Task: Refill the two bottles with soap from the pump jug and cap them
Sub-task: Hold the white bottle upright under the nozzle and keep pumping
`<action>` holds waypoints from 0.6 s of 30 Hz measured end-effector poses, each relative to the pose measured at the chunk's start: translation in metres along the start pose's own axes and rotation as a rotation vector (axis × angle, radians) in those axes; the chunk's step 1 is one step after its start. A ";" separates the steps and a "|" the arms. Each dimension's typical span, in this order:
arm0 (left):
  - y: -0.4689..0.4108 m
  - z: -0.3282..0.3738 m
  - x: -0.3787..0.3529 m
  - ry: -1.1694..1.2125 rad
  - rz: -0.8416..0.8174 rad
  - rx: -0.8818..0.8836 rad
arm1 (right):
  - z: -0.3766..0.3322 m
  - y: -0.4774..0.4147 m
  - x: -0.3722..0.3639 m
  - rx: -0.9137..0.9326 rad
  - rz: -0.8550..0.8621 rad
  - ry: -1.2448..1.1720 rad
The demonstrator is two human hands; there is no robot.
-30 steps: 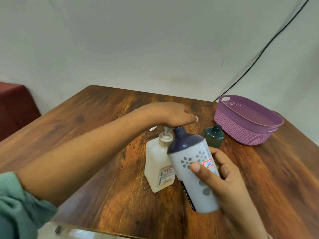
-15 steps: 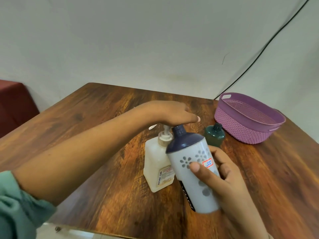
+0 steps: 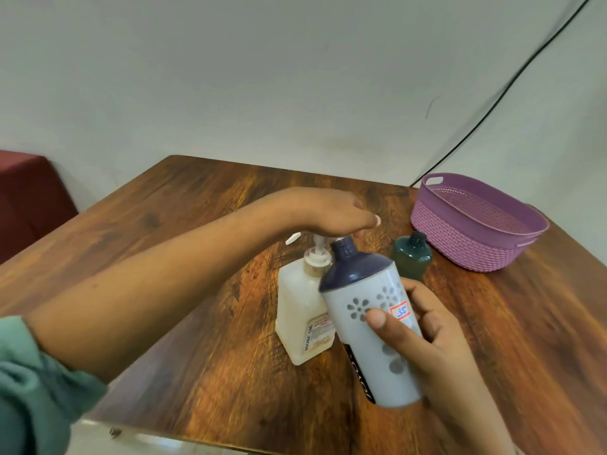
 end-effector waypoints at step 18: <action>0.003 -0.009 -0.010 0.174 0.091 0.035 | 0.000 0.000 0.004 -0.001 -0.007 0.047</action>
Point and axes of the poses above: each hand's wrist, its own y-axis away from the middle knuckle, its own x-axis out of the back of the hand, z = x × y, the point moved 6 cm from there along -y, towards the middle knuckle, and after that the axes turned 5 degrees about z, right-handed, at the moved point
